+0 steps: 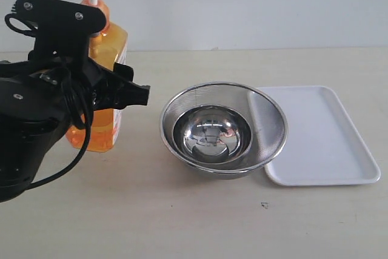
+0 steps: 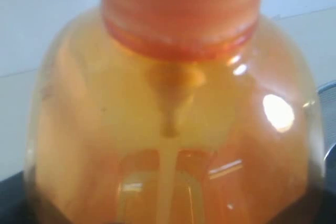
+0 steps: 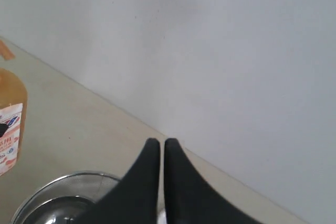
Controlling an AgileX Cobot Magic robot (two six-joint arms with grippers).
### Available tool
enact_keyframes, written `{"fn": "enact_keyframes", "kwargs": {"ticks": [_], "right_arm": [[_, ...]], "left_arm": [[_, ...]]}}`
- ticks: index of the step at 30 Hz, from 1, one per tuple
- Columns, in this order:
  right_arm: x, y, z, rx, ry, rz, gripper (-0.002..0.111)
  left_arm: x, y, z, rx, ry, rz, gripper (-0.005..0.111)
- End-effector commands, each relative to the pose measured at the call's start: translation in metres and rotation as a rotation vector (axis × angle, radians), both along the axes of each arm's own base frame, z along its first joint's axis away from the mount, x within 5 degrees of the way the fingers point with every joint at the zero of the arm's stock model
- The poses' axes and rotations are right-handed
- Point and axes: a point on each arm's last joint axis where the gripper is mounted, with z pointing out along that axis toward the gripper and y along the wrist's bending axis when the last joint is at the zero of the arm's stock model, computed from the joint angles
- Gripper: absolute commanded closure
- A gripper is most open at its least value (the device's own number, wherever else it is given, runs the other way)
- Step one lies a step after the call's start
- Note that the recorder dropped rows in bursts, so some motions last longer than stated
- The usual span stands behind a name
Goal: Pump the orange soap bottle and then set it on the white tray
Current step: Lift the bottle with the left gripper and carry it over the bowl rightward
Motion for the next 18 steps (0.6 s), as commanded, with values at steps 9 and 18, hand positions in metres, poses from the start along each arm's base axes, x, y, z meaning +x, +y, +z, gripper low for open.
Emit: {"fn": "enact_keyframes", "kwargs": {"ticks": [9, 18], "right_arm": [[-0.088, -0.103, 0.011, 0.050, -0.099, -0.564, 0.108], [-0.115, -0.115, -0.007, 0.033, 0.035, -0.547, 0.108]], "left_arm": [[0.001, 0.000, 0.013, 0.051, -0.083, -0.027, 0.102], [-0.002, -0.004, 0.056, -0.081, -0.176, -0.100, 0.102]]}}
